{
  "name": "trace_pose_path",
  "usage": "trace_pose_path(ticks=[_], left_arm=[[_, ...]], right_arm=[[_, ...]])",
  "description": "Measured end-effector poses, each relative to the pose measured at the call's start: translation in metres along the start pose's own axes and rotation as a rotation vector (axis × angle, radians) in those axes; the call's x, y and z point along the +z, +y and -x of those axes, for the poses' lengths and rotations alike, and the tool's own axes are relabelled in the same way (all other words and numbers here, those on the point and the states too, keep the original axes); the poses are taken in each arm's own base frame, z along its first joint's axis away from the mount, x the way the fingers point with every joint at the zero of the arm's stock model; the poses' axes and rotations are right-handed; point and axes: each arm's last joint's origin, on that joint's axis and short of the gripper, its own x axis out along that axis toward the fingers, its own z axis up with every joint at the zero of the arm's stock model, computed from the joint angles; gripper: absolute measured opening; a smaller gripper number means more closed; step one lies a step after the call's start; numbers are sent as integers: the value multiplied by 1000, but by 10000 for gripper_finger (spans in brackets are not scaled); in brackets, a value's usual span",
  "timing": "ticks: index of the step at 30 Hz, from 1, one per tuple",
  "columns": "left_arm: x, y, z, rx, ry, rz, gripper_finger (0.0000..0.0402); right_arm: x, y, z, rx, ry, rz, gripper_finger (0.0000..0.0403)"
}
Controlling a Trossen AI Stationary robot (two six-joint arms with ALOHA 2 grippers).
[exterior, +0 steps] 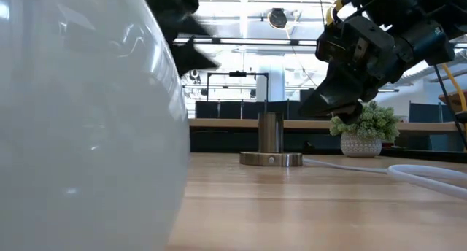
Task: Screw lightbulb
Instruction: Insert the white lightbulb into the gold lamp
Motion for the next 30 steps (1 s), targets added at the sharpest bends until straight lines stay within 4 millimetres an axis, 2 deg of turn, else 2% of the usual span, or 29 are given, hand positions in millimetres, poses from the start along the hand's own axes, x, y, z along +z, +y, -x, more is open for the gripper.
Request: trace_pose_path(ticks=[4, 7, 12, 18, 22, 30], left_arm=[[1, -25, 5, 117, 355, -52, 252], [2, -48, 9, 146, 448, -105, 248], [-10, -81, 12, 124, 492, -123, 247], [-34, -102, 3, 160, 551, -11, 247], [-48, -116, -10, 194, 558, 51, 247], [-49, -152, -45, 216, 578, 63, 247]], right_arm=[[-1, -1, -1, -5, 8, 4, 0], [-2, -1, -1, -6, 11, 6, 0], [-2, -1, -1, -7, 11, 2, 0], [-2, -1, -1, -6, 11, -17, 0], [-5, -1, 0, -19, 43, -20, 0], [-19, 11, 4, 3, 114, -25, 0]])
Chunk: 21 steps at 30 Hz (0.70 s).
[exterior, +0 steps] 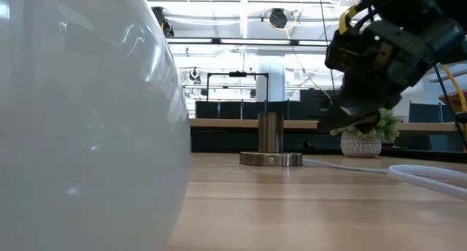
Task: Screw lightbulb
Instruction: Insert the white lightbulb into the gold lamp
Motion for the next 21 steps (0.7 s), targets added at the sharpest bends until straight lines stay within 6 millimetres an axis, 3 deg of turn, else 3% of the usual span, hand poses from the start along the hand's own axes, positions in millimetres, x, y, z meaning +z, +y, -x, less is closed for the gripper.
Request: trace_pose_path(ticks=[11, 21], left_arm=[[3, -54, -20, 64, 137, -96, 247], [1, -68, -43, -3, 170, -116, 247]], right_arm=[[-20, 27, 8, 11, -22, -42, 0], [-33, 42, 16, -3, -73, -83, 0]])
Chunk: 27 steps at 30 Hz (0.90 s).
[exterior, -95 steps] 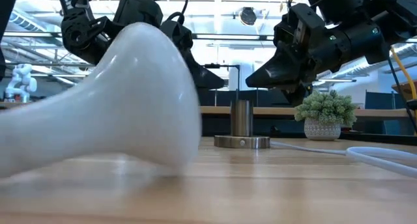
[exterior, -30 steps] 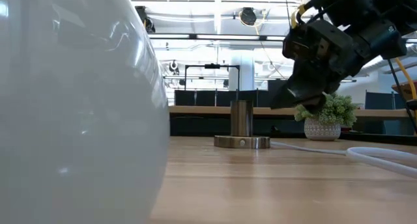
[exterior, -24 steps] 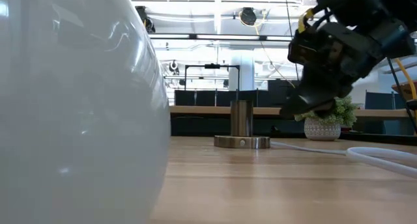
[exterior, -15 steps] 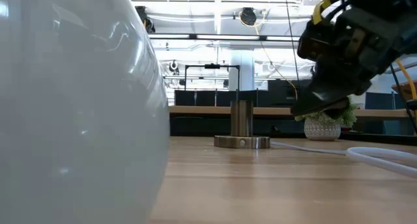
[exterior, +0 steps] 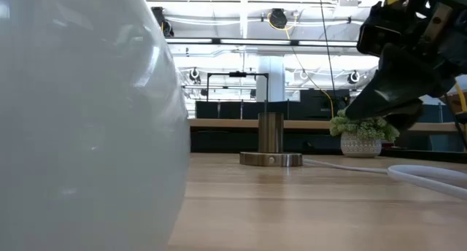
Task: Screw lightbulb
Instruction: Insert the white lightbulb into the gold lamp
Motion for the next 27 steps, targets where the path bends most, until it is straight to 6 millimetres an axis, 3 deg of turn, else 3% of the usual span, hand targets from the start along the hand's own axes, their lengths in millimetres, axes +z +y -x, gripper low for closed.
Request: trace_pose_path(ticks=[4, 11, 14, 18, 27], left_arm=[[0, 7, -18, 63, 5, -10, 247], [22, 41, -34, 164, -21, -11, 245], [33, 58, -32, 167, -8, 4, 220], [49, 83, -25, 233, -44, -39, 139], [77, 143, -7, 308, -51, -87, 139]], right_arm=[[-2, 2, 2, -11, -24, -9, 0], [-1, 4, 2, 4, -37, -30, 0], [-2, 5, 3, 8, -34, -27, 0], [-5, 7, 4, 10, -35, -17, 0], [-12, 11, 8, 17, -19, 8, 0]])
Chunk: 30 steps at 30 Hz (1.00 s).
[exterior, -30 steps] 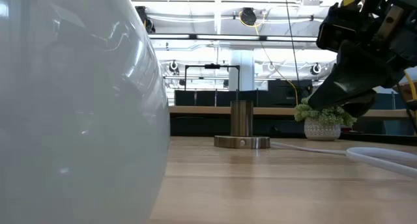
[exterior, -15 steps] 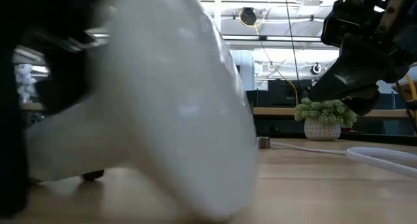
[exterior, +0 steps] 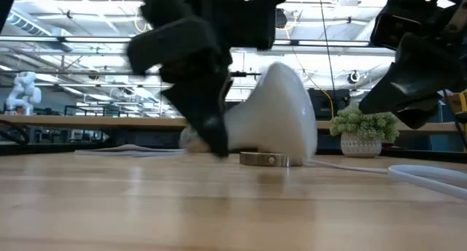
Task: Screw lightbulb
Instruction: Insert the white lightbulb into the gold lamp
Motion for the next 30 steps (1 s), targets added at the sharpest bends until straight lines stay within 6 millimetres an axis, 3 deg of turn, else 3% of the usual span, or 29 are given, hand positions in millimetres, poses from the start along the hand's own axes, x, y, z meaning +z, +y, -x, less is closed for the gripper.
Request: trace_pose_path(ticks=[4, 9, 13, 17, 20, 22, 24, 27, 30], left_arm=[[7, 33, 26, 18, -13, -57, 139], [2, 93, 88, 53, -58, -115, 139], [-23, 161, 139, 139, -191, -43, 139], [-58, 214, 167, 206, -551, 148, 139], [-76, 216, 155, 86, -968, 171, 139], [-87, 205, 139, -21, -1231, 149, 139], [-97, 189, 113, -95, -1370, 179, 139], [-103, 163, 78, -122, -1422, 279, 139], [-91, 146, 45, -133, -1372, 297, 139]], right_arm=[[-6, 3, 3, 7, 25, 21, 0], [-21, 5, 7, -33, 32, 42, 0], [-43, 4, 1, -65, 55, -10, 0], [-65, -1, -10, -105, 63, -18, 0], [-71, -5, -18, -130, 47, 7, 0], [-67, -7, -20, -133, 47, 29, 0], [-56, -7, -20, -124, 48, 100, 0], [-31, -5, -12, -121, -19, 225, 0], [-3, -3, -2, -145, -115, 273, 0]])
